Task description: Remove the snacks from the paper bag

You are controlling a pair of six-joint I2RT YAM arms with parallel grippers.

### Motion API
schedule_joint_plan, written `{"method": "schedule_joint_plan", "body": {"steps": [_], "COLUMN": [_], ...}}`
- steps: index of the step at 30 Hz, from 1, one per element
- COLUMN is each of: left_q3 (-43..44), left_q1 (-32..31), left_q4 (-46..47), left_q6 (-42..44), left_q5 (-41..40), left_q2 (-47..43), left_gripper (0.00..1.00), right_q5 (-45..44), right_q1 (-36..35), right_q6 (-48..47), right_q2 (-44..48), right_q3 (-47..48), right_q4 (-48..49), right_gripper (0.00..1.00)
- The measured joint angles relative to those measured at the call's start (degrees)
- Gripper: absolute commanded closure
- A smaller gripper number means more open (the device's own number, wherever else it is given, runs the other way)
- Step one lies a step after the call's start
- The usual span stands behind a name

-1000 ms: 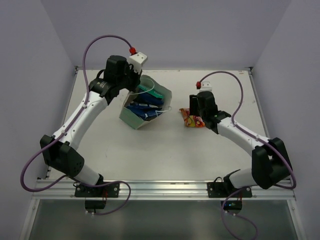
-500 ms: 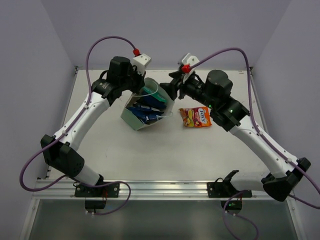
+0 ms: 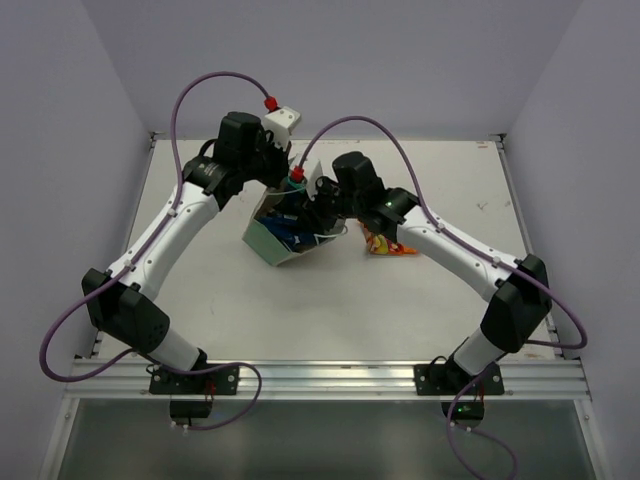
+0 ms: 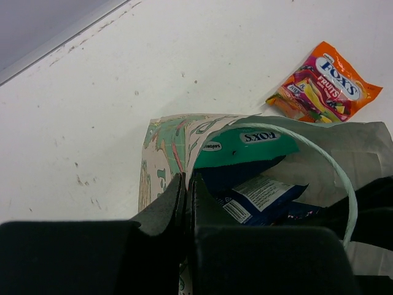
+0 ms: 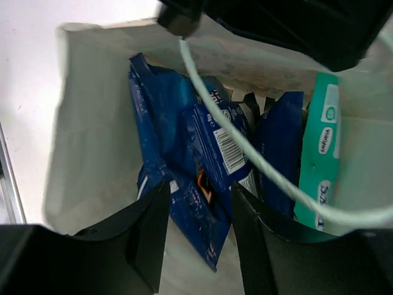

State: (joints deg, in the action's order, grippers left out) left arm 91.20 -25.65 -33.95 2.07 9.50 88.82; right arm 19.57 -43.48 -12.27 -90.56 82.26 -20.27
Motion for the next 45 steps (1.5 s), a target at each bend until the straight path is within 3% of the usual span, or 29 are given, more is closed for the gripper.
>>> {"method": "schedule_joint_plan", "body": {"steps": [10, 14, 17, 35, 45], "left_q3": [0.00, -0.02, -0.02, -0.02, -1.77], "left_q1": [0.00, 0.00, 0.00, 0.02, 0.02], "left_q4": [-0.09, -0.13, -0.26, -0.52, 0.35], "left_q6": [0.00, 0.02, 0.02, 0.11, 5.07], "left_q5": [1.03, 1.42, 1.75, 2.69, 3.91], "left_q2": [0.00, 0.00, 0.00, 0.00, -0.70], "left_gripper": [1.00, 1.00, 1.00, 1.00, 1.00], "right_q5": [-5.70, -10.14, -12.92, -8.85, -7.61], "right_q1": [0.22, 0.81, 0.98, 1.16, 0.63], "right_q6": [1.40, 2.95, 3.52, 4.26, 2.23], "right_q2": [-9.05, -9.18, -9.18, -9.16, -5.97], "right_q3": [1.53, 0.79, -0.26, -2.38, -2.91], "right_q4": [0.50, 3.63, 6.40, 9.40, 11.02], "right_gripper": [0.46, 0.35, 0.32, 0.41, 0.46]}}
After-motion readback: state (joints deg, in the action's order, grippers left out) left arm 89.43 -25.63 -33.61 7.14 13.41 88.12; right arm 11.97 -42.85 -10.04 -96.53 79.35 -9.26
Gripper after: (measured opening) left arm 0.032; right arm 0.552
